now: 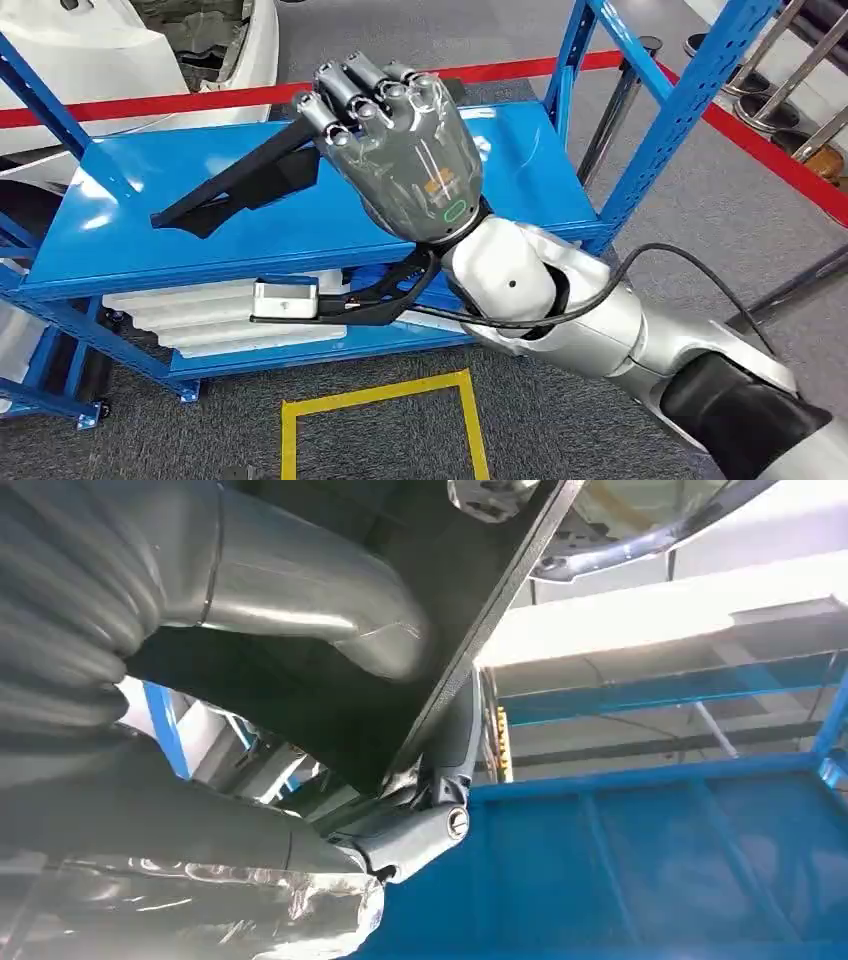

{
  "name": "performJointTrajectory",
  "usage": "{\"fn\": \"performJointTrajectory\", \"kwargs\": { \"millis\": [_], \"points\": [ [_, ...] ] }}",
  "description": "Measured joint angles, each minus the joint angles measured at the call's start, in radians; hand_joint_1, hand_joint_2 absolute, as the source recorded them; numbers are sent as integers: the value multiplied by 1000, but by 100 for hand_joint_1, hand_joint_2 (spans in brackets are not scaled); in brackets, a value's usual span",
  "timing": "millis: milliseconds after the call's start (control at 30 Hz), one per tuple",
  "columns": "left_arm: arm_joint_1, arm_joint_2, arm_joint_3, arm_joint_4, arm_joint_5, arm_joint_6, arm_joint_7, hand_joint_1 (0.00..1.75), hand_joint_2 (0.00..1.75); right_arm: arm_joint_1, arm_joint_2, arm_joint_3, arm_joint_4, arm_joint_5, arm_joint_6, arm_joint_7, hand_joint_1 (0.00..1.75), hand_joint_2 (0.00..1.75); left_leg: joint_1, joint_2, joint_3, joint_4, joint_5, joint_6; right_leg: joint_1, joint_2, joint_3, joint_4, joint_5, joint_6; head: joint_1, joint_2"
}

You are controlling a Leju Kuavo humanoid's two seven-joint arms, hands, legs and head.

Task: Take the parts from the cabinet and place them on the table.

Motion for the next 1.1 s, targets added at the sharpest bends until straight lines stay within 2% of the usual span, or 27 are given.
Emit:
{"fn": "performJointTrajectory", "kwargs": {
  "millis": [33,67,100,133,167,267,300,333,367,433,467,500,533,567,633,667,700,767,800,833,867,900,967,1000,1033,1067,1100],
  "points": [
    [0,0,0,0,0,0,0,0,175,0,0,2,0,0,1,0,175,175,0,0,-2,1,1,-1,0,0,22,-35,26,-1,1,0],
    [0,0,0,0,0,0,0,0,175,0,1,5,0,0,3,0,175,175,1,-1,-2,3,1,-2,0,0,66,-111,67,-4,4,0],
    [-1,0,0,0,-1,0,0,0,175,-1,3,6,0,0,6,0,175,175,1,-1,-2,7,0,-3,-1,0,118,-210,111,-6,5,0],
    [-2,0,0,0,-2,0,0,0,175,-1,5,7,0,0,7,0,175,175,1,-1,-3,11,-1,-7,-1,-1,152,-291,127,-10,7,0],
    [-3,0,0,0,-2,0,0,0,175,-2,8,7,0,0,9,0,175,175,-7,-1,-11,19,-1,-15,6,0,159,-308,121,-10,7,0],
    [-2,0,0,0,-3,0,0,0,175,-3,11,8,0,-1,13,0,175,175,-5,-1,-18,14,10,-32,7,4,148,-305,126,-24,2,0],
    [-2,0,0,0,-3,0,0,0,175,-5,13,8,0,-1,15,-1,175,175,-5,-2,-19,15,11,-36,4,3,147,-313,133,-34,2,0],
    [-2,0,0,0,-3,0,0,0,175,-5,15,8,0,-1,17,-1,175,175,0,-3,-21,33,-10,-44,0,-1,149,-319,139,-42,2,0],
    [-3,0,0,0,-5,0,0,0,175,-6,19,9,0,-2,17,-1,175,175,-1,-2,-38,74,-48,-49,-1,-2,146,-320,143,-49,-6,0],
    [-2,0,0,0,-6,0,0,0,175,-6,23,11,0,-5,17,-2,175,175,2,-2,-98,225,-129,-57,1,-3,138,-319,146,-53,-13,0],
    [-2,0,0,0,-6,0,0,0,175,-6,24,14,0,-6,17,-2,175,175,2,-2,-125,296,-156,-60,1,-4,134,-317,148,-54,-13,0],
    [-1,0,0,0,-6,0,0,0,175,-6,26,15,0,-8,17,-2,175,175,2,-2,-133,325,-158,-62,1,-5,132,-315,149,-52,-14,0],
    [-1,0,0,0,-7,0,0,0,175,-6,27,16,0,-8,18,-3,175,175,3,-2,-117,303,-138,-61,1,-5,130,-314,149,-52,-14,0],
    [-2,0,0,0,-9,0,0,0,175,-6,29,16,0,-11,18,-4,175,175,4,-2,-80,242,-102,-59,1,-4,129,-312,149,-52,-16,0],
    [-3,0,1,0,-9,0,0,0,175,-8,33,18,0,-14,18,-4,175,175,5,-2,8,72,-23,-54,1,-4,130,-308,149,-49,-16,0],
    [-5,0,1,0,-10,-1,0,0,175,-11,35,19,0,-14,18,-4,175,175,1,-4,25,32,-29,-49,7,-3,126,-305,149,-43,-17,0],
    [-7,0,1,0,-11,-1,0,0,175,-16,36,19,0,-14,18,-5,175,175,0,-3,26,12,-32,-44,7,-1,120,-302,152,-37,-18,0],
    [-5,0,2,0,-11,-2,0,0,175,-20,40,20,2,-15,19,-5,175,175,-3,-5,16,16,-30,-36,5,-3,115,-306,160,-25,-18,0],
    [-4,0,2,0,-12,-2,0,0,175,-21,41,21,2,-15,20,-5,175,175,0,-5,15,11,-24,-28,8,-4,114,-307,161,-21,-16,0],
    [-6,0,2,0,-12,-2,0,0,175,-21,41,21,2,-15,21,-5,175,175,7,1,17,1,-16,-17,2,-3,111,-296,145,-16,-17,0],
    [-8,0,3,0,-13,-2,0,0,175,-24,41,21,2,-15,24,-5,175,175,5,0,15,-2,-11,-10,3,-2,100,-267,116,-13,-10,0],
    [-9,0,4,0,-13,-2,1,0,175,-27,41,22,2,-16,26,-5,175,175,5,1,11,-2,-9,-7,3,-1,75,-204,73,-10,-3,0],
    [-7,0,6,0,-14,-2,2,0,175,-26,41,23,2,-16,28,-5,175,175,2,3,5,-2,-6,-2,2,-1,10,-37,-1,-4,1,0],
    [-7,0,7,0,-14,-2,2,0,175,-26,41,24,3,-16,30,-5,175,175,2,3,3,0,-4,-3,2,-1,-4,0,-7,-2,2,0],
    [-7,0,7,0,-14,-2,2,0,175,-26,41,24,3,-16,31,-5,175,175,2,3,1,1,-3,-4,1,-1,5,-9,10,-2,2,0],
    [-7,0,8,0,-14,-2,2,0,175,-27,41,26,4,-16,32,-5,175,175,2,3,0,3,-3,-4,1,-1,36,-63,45,-5,4,0],
    [-7,0,8,0,-14,-2,2,0,175,-28,41,27,4,-16,34,-5,175,175,2,2,0,6,-3,-5,1,-1,84,-153,90,-8,5,0]
  ]
}}
